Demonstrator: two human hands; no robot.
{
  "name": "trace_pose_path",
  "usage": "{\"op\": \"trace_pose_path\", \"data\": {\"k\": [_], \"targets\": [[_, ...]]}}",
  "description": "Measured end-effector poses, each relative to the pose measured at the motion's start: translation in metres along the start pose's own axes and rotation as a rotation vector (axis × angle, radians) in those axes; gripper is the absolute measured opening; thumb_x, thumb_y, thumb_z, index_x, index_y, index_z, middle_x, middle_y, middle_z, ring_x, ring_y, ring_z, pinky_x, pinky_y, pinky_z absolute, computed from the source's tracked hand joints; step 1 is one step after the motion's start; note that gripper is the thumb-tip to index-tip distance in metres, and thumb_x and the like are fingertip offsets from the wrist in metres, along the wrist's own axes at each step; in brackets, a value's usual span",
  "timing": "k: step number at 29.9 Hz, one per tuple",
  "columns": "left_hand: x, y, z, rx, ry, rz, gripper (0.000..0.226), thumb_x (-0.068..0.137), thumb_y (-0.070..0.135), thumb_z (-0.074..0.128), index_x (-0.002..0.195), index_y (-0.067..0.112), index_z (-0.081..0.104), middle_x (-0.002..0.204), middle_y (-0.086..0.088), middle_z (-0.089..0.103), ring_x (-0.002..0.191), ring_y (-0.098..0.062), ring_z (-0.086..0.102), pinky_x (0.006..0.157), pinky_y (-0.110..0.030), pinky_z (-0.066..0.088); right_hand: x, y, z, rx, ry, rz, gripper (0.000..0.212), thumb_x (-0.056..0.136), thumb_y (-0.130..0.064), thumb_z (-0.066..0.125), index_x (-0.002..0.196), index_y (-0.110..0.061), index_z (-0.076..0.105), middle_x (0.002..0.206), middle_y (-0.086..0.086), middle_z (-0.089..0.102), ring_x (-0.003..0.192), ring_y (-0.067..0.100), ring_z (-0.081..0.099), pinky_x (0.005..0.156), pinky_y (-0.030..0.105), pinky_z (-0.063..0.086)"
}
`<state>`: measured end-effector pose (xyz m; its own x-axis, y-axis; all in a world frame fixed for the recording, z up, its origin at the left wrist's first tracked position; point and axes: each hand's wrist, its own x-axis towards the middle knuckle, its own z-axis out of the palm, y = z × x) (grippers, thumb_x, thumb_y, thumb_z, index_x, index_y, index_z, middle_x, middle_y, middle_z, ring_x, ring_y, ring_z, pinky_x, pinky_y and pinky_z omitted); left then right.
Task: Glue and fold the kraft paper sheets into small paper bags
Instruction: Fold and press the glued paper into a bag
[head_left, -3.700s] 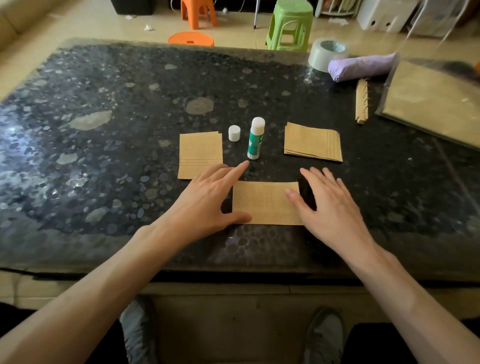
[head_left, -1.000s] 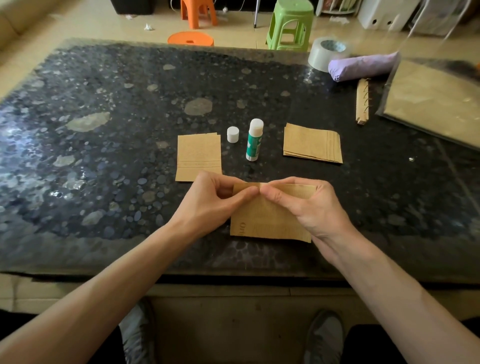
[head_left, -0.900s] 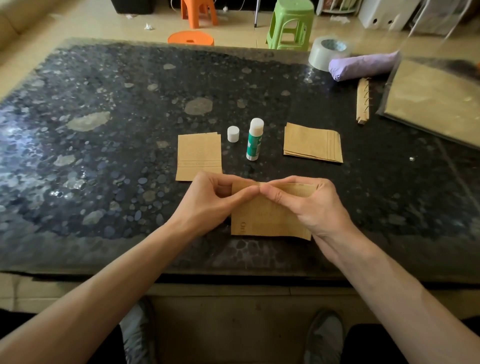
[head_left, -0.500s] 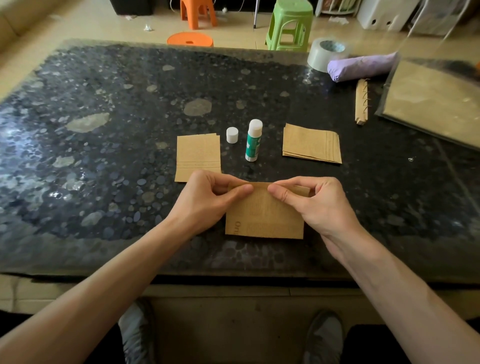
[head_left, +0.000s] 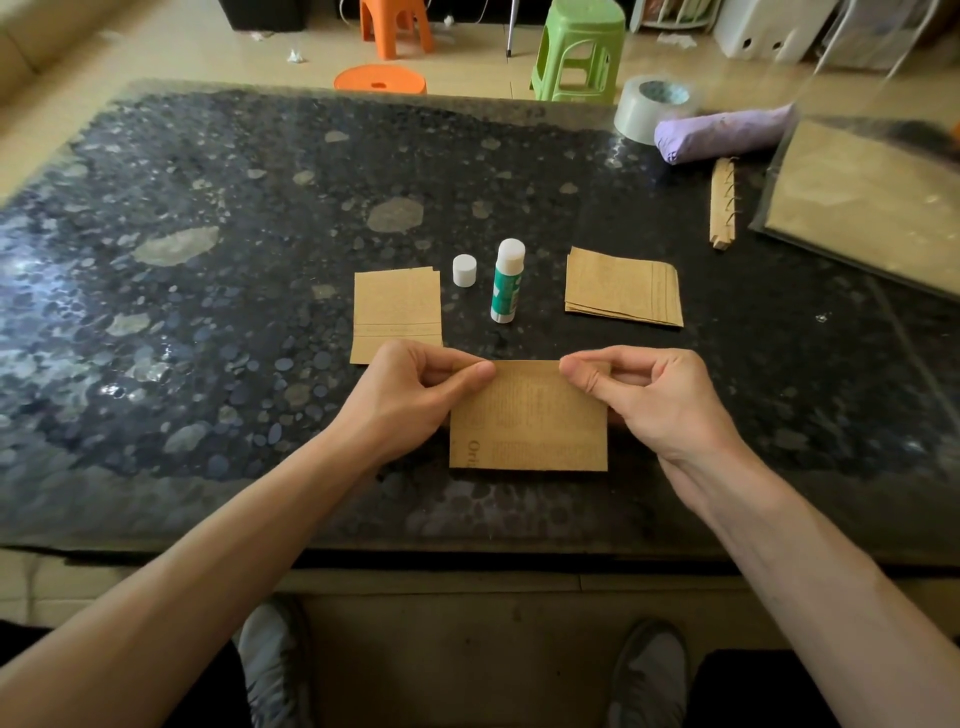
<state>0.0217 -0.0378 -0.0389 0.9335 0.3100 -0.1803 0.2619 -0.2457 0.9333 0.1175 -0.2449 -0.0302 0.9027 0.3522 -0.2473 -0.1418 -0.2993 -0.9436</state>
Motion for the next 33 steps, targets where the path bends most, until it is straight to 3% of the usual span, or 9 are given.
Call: {"op": "trace_pose_path", "data": {"k": [3,7,12,16,18,22,27,30,33], "targets": [[0.000,0.000,-0.002,-0.027,0.005,-0.028,0.021,0.092,0.036,0.069,0.107,0.025,0.079,0.096,0.011,0.078,0.094,-0.003,0.073,0.089,-0.034,0.060,0.001,0.000,-0.003,0.002,0.033,-0.009,0.009,0.081,-0.026,0.083,0.091,-0.024,0.083,0.088,-0.011,0.080,0.091,-0.001,0.073,0.081,0.027,0.057],[-0.002,0.002,-0.001,-0.142,0.022,-0.062,0.017,0.093,0.029,0.070,0.105,0.020,0.079,0.096,0.004,0.079,0.093,-0.011,0.075,0.090,-0.040,0.061,0.001,0.000,-0.003,-0.009,0.072,-0.008,0.007,0.082,-0.026,0.083,0.088,-0.025,0.083,0.088,-0.012,0.080,0.091,-0.001,0.074,0.090,0.036,0.060],[-0.002,0.002,-0.003,-0.178,0.081,-0.066,0.016,0.089,0.029,0.075,0.101,0.019,0.080,0.093,0.001,0.079,0.092,-0.017,0.076,0.091,-0.047,0.060,-0.002,0.000,0.001,0.061,0.070,0.020,0.012,0.081,-0.031,0.084,0.092,-0.027,0.083,0.093,-0.014,0.079,0.095,-0.002,0.071,0.093,0.035,0.057],[-0.004,0.003,0.000,-0.179,0.079,-0.050,0.016,0.089,0.028,0.075,0.100,0.018,0.080,0.093,0.001,0.079,0.092,-0.014,0.076,0.089,-0.044,0.061,-0.009,0.003,0.013,0.172,-0.059,0.146,0.029,0.073,-0.042,0.088,0.099,-0.032,0.081,0.100,-0.015,0.078,0.109,0.011,0.067,0.099,0.043,0.054],[-0.005,0.005,0.002,-0.209,0.052,-0.050,0.020,0.087,0.031,0.076,0.102,0.019,0.080,0.096,0.001,0.079,0.095,-0.013,0.075,0.088,-0.040,0.061,-0.010,0.005,0.018,0.193,-0.028,0.161,0.034,0.070,-0.040,0.090,0.100,-0.028,0.079,0.098,-0.013,0.079,0.108,0.014,0.068,0.099,0.046,0.055],[-0.006,0.005,0.006,-0.265,-0.068,-0.078,0.033,0.083,0.032,0.077,0.111,0.016,0.076,0.102,0.001,0.079,0.098,-0.013,0.075,0.080,-0.028,0.062,-0.012,0.005,0.023,0.218,0.012,0.138,0.031,0.070,-0.037,0.091,0.095,-0.025,0.079,0.096,-0.012,0.079,0.106,0.015,0.069,0.099,0.047,0.054],[-0.006,-0.001,0.012,-0.252,0.015,-0.045,0.024,0.085,0.026,0.079,0.101,0.007,0.078,0.097,-0.003,0.079,0.093,-0.015,0.076,0.081,-0.030,0.062,-0.017,0.005,0.027,0.207,-0.051,0.079,0.020,0.075,-0.035,0.088,0.090,-0.025,0.081,0.096,-0.007,0.079,0.096,0.010,0.073,0.095,0.044,0.058],[-0.007,0.000,0.012,-0.244,0.005,-0.032,0.022,0.085,0.026,0.079,0.099,0.009,0.079,0.095,-0.001,0.079,0.091,-0.013,0.076,0.076,-0.025,0.061,-0.018,0.001,0.029,0.175,-0.069,0.044,0.016,0.079,-0.033,0.086,0.092,-0.023,0.082,0.094,-0.005,0.080,0.092,0.005,0.074,0.091,0.041,0.058],[-0.007,-0.001,0.013,-0.262,-0.019,-0.048,0.022,0.087,0.026,0.077,0.102,0.010,0.079,0.097,-0.003,0.079,0.094,-0.015,0.076,0.080,-0.029,0.062,-0.016,0.000,0.030,0.102,-0.032,0.021,0.019,0.077,-0.039,0.086,0.091,-0.025,0.083,0.092,-0.010,0.079,0.094,0.003,0.071,0.090,0.037,0.055]]}}
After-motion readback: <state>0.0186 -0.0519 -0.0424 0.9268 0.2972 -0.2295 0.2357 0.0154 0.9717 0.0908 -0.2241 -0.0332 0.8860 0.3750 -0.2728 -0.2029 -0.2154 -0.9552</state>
